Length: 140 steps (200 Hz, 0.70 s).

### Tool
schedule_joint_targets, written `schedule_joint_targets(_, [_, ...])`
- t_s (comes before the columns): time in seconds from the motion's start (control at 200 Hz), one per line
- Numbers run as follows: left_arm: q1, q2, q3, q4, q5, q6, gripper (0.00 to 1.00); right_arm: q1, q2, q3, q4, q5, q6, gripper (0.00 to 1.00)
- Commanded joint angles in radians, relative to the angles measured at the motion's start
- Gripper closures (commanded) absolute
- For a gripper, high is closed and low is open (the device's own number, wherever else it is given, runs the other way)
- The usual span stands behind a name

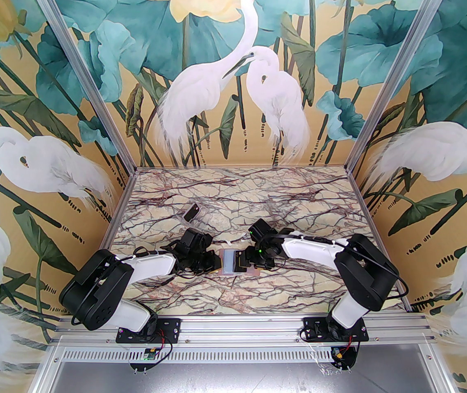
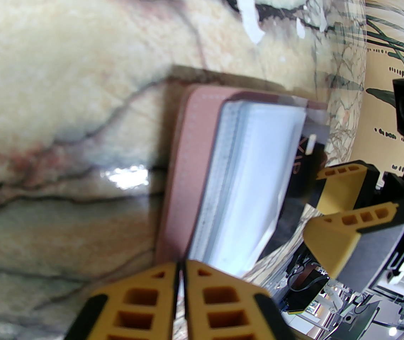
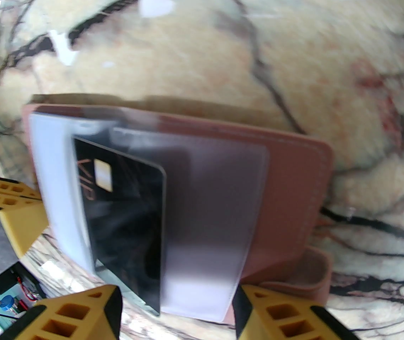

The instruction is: Put the credit cards into the card holder

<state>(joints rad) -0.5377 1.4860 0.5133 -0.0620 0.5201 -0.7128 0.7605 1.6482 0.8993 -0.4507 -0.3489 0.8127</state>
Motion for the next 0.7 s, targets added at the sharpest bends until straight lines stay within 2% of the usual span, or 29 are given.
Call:
schedule_joint_targets(0.0, [-0.008,0.037,-0.012,-0.029,-0.047,0.011,0.86,0.005,-0.056,-0.009,0.042,-0.021,0.012,0.42])
schedule_joint_targets(0.475, [-0.014,0.044,-0.014,-0.024,-0.049,0.01,0.86,0.005,-0.076,-0.015,0.035,-0.007,0.006,0.43])
schedule_joint_targets(0.695, [-0.016,0.05,-0.011,-0.021,-0.048,0.011,0.86,0.003,-0.078,-0.001,-0.009,0.038,-0.006,0.43])
